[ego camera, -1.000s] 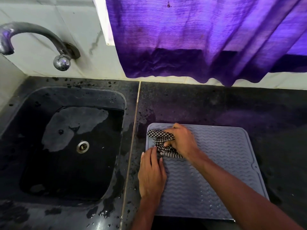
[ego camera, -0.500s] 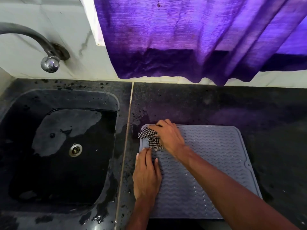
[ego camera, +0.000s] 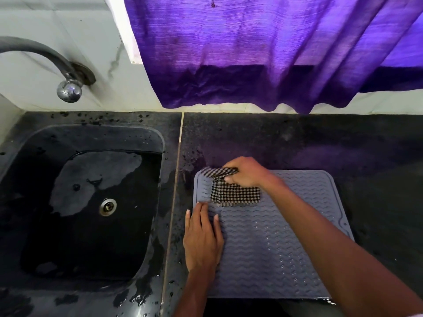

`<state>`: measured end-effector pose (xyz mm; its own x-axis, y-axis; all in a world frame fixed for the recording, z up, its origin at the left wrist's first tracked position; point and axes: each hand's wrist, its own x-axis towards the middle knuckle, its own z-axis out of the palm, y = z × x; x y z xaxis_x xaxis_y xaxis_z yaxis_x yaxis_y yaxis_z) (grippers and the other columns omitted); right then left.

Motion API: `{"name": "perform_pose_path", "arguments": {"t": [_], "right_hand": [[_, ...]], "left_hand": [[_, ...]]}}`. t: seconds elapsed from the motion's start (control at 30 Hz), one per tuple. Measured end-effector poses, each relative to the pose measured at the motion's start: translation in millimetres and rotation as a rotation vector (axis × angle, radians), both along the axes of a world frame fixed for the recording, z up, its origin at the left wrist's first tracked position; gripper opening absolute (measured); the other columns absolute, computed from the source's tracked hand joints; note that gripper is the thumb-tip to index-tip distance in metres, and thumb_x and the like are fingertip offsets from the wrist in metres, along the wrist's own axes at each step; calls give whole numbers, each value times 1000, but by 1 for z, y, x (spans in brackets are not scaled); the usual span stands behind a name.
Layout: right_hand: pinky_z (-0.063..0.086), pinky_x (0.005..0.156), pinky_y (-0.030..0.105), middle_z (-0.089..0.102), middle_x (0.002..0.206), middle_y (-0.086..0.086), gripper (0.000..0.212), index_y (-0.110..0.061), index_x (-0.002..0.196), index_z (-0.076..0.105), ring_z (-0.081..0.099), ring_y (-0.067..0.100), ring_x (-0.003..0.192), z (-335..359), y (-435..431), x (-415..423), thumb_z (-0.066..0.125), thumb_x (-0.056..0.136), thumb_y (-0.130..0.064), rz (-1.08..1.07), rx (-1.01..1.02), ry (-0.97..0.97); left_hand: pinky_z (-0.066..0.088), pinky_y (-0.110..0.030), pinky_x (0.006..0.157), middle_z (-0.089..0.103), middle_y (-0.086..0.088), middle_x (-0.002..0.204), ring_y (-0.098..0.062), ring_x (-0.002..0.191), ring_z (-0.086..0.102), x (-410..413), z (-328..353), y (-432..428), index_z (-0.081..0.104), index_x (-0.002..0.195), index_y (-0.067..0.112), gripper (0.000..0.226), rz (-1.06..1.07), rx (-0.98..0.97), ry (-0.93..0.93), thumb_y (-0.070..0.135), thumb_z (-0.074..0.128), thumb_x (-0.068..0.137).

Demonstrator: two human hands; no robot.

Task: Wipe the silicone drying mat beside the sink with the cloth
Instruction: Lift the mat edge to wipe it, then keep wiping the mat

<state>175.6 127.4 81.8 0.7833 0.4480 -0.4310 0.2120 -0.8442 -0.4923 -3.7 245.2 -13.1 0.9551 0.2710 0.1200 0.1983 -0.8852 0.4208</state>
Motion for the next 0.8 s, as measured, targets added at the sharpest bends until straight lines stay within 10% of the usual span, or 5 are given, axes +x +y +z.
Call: {"name": "perform_pose_path", "arguments": {"t": [0.27,0.5,0.8], "right_hand": [[39,95,26,65,125,3,37,-24,128,61,58,21,116,-3,-84,-16,64,92,-30,-230,-67,-92],[44,98,45,53,127,5,88,-23,143,44,47,29,118,-53,-79,-59,35,78,-80,-190,-133,-390],[46,77,34,63,106,5,55,-19,120,65,60,28,98,-52,-82,-41,71,77,-53,-229,8,-440]], "left_hand": [[30,-39,120,61,-6,135,-20,127,57,0,-2,1,58,132,8,49,-13,17,8,39,32,104],[32,-41,120,60,-6,135,-21,127,57,1,-7,1,59,131,7,49,-21,41,-9,38,34,103],[32,-41,120,59,-5,136,-20,128,56,0,-6,1,61,130,7,48,-17,56,-14,37,33,103]]}}
